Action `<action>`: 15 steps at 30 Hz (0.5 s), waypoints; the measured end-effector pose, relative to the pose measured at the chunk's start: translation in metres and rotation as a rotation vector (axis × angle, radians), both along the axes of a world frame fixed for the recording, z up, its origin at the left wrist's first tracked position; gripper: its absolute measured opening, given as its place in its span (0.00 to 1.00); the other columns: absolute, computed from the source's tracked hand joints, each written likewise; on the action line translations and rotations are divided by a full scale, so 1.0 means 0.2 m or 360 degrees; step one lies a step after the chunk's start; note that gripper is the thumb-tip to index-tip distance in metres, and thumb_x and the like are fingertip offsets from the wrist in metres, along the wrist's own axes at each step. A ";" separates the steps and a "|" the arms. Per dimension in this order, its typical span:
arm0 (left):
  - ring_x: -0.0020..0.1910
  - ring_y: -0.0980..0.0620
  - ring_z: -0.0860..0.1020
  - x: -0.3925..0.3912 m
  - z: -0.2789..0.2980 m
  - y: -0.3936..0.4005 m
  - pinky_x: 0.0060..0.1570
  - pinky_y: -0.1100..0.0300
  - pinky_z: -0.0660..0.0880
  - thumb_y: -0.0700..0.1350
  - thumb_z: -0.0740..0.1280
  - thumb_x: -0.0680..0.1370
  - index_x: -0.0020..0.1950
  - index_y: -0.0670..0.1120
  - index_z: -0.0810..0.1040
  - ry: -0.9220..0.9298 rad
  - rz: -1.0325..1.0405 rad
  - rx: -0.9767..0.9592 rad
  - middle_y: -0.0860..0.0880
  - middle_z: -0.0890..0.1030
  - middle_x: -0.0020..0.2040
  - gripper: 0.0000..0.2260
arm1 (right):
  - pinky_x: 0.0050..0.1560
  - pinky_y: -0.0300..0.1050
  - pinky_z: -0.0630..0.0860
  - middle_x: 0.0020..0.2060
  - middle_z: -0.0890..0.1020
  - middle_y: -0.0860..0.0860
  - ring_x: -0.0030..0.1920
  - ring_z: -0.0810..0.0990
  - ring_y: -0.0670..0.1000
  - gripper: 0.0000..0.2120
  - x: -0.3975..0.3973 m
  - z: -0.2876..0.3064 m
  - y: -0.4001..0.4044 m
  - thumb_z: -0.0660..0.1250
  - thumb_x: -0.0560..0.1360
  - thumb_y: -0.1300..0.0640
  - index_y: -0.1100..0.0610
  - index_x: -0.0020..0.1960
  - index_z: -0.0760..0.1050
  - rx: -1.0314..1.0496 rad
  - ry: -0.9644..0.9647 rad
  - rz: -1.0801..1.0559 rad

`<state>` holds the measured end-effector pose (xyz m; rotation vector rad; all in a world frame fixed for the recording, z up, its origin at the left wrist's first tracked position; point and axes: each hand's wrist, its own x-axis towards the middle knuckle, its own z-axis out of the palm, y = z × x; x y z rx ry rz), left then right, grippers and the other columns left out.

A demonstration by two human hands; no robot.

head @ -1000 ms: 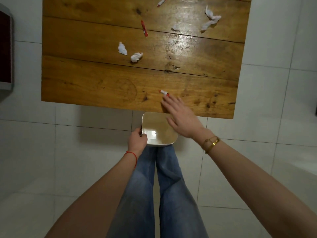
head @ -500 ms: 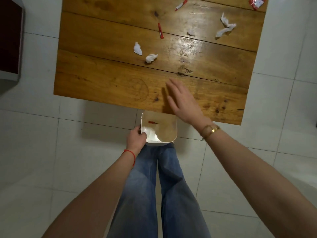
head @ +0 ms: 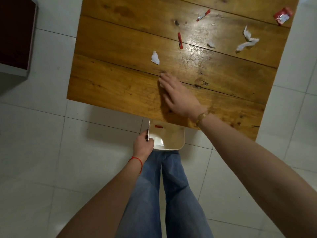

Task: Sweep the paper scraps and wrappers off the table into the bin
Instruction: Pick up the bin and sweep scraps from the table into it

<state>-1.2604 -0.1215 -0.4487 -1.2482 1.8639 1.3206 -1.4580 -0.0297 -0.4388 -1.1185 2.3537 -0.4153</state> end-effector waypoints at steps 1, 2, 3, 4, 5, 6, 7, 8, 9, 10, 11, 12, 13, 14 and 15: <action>0.45 0.49 0.77 0.00 0.00 0.00 0.46 0.60 0.72 0.36 0.59 0.74 0.63 0.46 0.76 -0.0001 0.0000 0.0000 0.45 0.82 0.52 0.19 | 0.77 0.49 0.46 0.77 0.56 0.53 0.78 0.50 0.52 0.27 0.06 0.00 0.04 0.55 0.80 0.53 0.56 0.77 0.53 0.0009 -0.0005 0.0106; 0.45 0.49 0.77 0.00 0.00 0.00 0.46 0.60 0.72 0.36 0.59 0.74 0.64 0.47 0.76 -0.0004 -0.0006 -0.0001 0.45 0.82 0.53 0.19 | 0.77 0.49 0.45 0.78 0.55 0.53 0.78 0.49 0.51 0.28 0.12 0.00 0.08 0.54 0.80 0.53 0.55 0.78 0.52 0.0024 -0.0026 0.0212; 0.45 0.49 0.76 0.00 0.00 -0.01 0.45 0.61 0.71 0.36 0.59 0.74 0.64 0.47 0.76 -0.0004 -0.0014 -0.0003 0.45 0.82 0.53 0.19 | 0.77 0.50 0.45 0.78 0.54 0.53 0.78 0.48 0.51 0.29 0.19 -0.01 0.11 0.53 0.80 0.52 0.55 0.78 0.50 0.0041 -0.0051 0.0312; 0.44 0.50 0.76 0.00 0.00 -0.01 0.45 0.61 0.70 0.36 0.60 0.75 0.64 0.47 0.76 -0.0002 -0.0024 -0.0007 0.45 0.82 0.54 0.19 | 0.77 0.51 0.45 0.78 0.53 0.53 0.78 0.47 0.51 0.29 0.25 -0.01 0.14 0.52 0.80 0.51 0.55 0.78 0.49 0.0053 -0.0069 0.0403; 0.44 0.50 0.76 0.00 0.00 -0.01 0.44 0.61 0.69 0.37 0.60 0.75 0.63 0.47 0.76 0.0002 -0.0029 -0.0016 0.45 0.82 0.53 0.18 | 0.77 0.53 0.46 0.78 0.53 0.53 0.78 0.47 0.51 0.29 0.30 -0.01 0.18 0.52 0.80 0.51 0.55 0.78 0.48 0.0061 -0.0082 0.0482; 0.43 0.51 0.76 -0.01 0.01 -0.01 0.43 0.62 0.69 0.37 0.61 0.75 0.62 0.47 0.77 0.0007 -0.0025 -0.0029 0.45 0.83 0.53 0.17 | 0.77 0.53 0.46 0.78 0.53 0.53 0.78 0.46 0.51 0.29 0.35 -0.02 0.20 0.52 0.80 0.52 0.55 0.78 0.47 0.0063 -0.0097 0.0551; 0.42 0.52 0.75 -0.01 0.01 -0.01 0.42 0.63 0.68 0.37 0.62 0.75 0.61 0.47 0.78 0.0010 -0.0020 -0.0042 0.45 0.83 0.52 0.16 | 0.77 0.54 0.45 0.78 0.53 0.52 0.78 0.46 0.51 0.29 0.40 -0.02 0.23 0.52 0.80 0.52 0.55 0.78 0.47 0.0059 -0.0113 0.0612; 0.41 0.52 0.75 -0.01 0.01 -0.02 0.42 0.63 0.68 0.38 0.62 0.75 0.60 0.47 0.78 0.0009 -0.0019 -0.0050 0.46 0.83 0.51 0.16 | 0.77 0.54 0.45 0.78 0.53 0.52 0.78 0.45 0.51 0.29 0.43 -0.02 0.24 0.52 0.80 0.53 0.55 0.78 0.47 0.0044 -0.0132 0.0666; 0.41 0.52 0.75 -0.01 0.01 -0.02 0.41 0.64 0.67 0.38 0.62 0.75 0.60 0.47 0.78 0.0002 -0.0020 -0.0054 0.46 0.83 0.51 0.15 | 0.77 0.54 0.44 0.78 0.53 0.52 0.78 0.45 0.51 0.29 0.44 -0.02 0.25 0.52 0.80 0.53 0.55 0.78 0.48 0.0018 -0.0152 0.0713; 0.41 0.52 0.75 -0.01 0.01 -0.02 0.41 0.63 0.67 0.38 0.62 0.75 0.60 0.47 0.78 -0.0004 -0.0023 -0.0056 0.46 0.83 0.51 0.15 | 0.77 0.54 0.44 0.78 0.54 0.52 0.78 0.45 0.50 0.29 0.44 -0.01 0.25 0.52 0.80 0.53 0.55 0.78 0.48 -0.0014 -0.0163 0.0741; 0.41 0.52 0.75 -0.01 0.01 -0.03 0.42 0.63 0.67 0.38 0.62 0.75 0.60 0.47 0.78 -0.0010 -0.0027 -0.0058 0.45 0.83 0.51 0.15 | 0.77 0.53 0.43 0.78 0.54 0.52 0.78 0.45 0.50 0.29 0.42 0.00 0.25 0.52 0.79 0.53 0.54 0.78 0.49 -0.0048 -0.0161 0.0728; 0.42 0.51 0.75 -0.01 0.01 -0.03 0.42 0.63 0.68 0.37 0.61 0.75 0.61 0.47 0.78 -0.0019 -0.0029 -0.0054 0.45 0.83 0.51 0.16 | 0.77 0.53 0.43 0.78 0.54 0.52 0.78 0.45 0.51 0.29 0.38 0.01 0.23 0.52 0.79 0.53 0.54 0.78 0.49 -0.0076 -0.0141 0.0659; 0.43 0.51 0.75 -0.01 0.01 -0.04 0.43 0.62 0.68 0.37 0.61 0.75 0.62 0.47 0.77 -0.0027 -0.0021 -0.0043 0.45 0.83 0.52 0.17 | 0.77 0.54 0.44 0.78 0.53 0.52 0.78 0.46 0.51 0.29 0.32 0.02 0.20 0.52 0.79 0.53 0.54 0.78 0.49 -0.0097 -0.0107 0.0536; 0.44 0.50 0.75 -0.01 0.01 -0.04 0.44 0.62 0.69 0.36 0.60 0.75 0.63 0.47 0.76 -0.0033 -0.0010 -0.0027 0.45 0.82 0.53 0.18 | 0.77 0.54 0.44 0.78 0.53 0.53 0.78 0.46 0.51 0.28 0.25 0.02 0.17 0.52 0.80 0.52 0.54 0.78 0.50 -0.0105 -0.0066 0.0387; 0.45 0.50 0.75 -0.01 0.01 -0.05 0.45 0.61 0.70 0.36 0.60 0.75 0.64 0.46 0.76 -0.0038 -0.0001 -0.0015 0.45 0.82 0.54 0.19 | 0.77 0.54 0.45 0.78 0.53 0.53 0.78 0.46 0.51 0.28 0.18 0.03 0.13 0.51 0.80 0.51 0.54 0.78 0.49 -0.0098 -0.0025 0.0243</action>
